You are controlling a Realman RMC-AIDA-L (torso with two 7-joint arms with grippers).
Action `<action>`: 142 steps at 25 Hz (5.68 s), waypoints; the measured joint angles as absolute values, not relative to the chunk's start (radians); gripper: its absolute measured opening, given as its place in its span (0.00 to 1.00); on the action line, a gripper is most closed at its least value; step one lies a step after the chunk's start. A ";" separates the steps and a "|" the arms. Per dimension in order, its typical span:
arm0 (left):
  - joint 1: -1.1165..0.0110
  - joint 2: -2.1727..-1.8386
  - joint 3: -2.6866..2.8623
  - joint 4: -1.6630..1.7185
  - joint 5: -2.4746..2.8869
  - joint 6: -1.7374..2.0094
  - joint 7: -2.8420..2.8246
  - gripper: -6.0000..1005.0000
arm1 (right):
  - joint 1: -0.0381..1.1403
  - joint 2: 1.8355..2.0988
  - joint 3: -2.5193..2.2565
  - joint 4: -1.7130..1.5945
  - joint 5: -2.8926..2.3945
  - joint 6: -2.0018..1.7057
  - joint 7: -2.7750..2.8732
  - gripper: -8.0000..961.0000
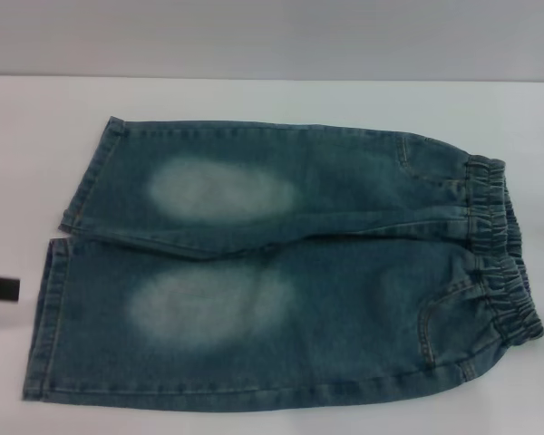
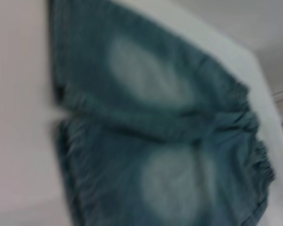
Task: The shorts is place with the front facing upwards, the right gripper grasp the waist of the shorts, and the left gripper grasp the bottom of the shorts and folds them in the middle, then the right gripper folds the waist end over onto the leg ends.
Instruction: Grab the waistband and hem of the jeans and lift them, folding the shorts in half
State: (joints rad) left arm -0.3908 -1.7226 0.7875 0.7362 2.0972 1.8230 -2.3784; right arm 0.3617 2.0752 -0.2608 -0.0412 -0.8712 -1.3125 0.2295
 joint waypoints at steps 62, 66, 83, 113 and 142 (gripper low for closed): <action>-0.382 -1.797 0.766 0.623 2.289 1.747 -2.369 0.83 | 0.371 2.071 -0.266 -0.085 -0.879 -1.275 0.227 0.61; -0.383 -1.798 0.768 0.621 2.289 1.738 -2.365 0.83 | 0.369 2.071 -0.268 -0.085 -0.879 -1.275 0.227 0.61; -0.385 -1.801 0.768 0.621 2.289 1.725 -2.362 0.83 | 0.361 2.071 -0.265 -0.086 -0.879 -1.281 0.227 0.61; -0.438 -1.836 0.774 0.621 2.312 1.736 -2.367 0.82 | 0.360 2.072 -0.261 -0.081 -0.876 -1.284 0.237 0.61; -0.459 -1.835 0.760 0.630 2.314 1.727 -2.355 0.60 | 0.359 2.074 -0.261 -0.077 -0.873 -1.284 0.264 0.60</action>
State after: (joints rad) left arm -0.4590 -1.8348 0.7605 0.6295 2.3144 1.7269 -2.3546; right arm 0.3589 2.0738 -0.2608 -0.0766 -0.8727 -1.2840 0.2641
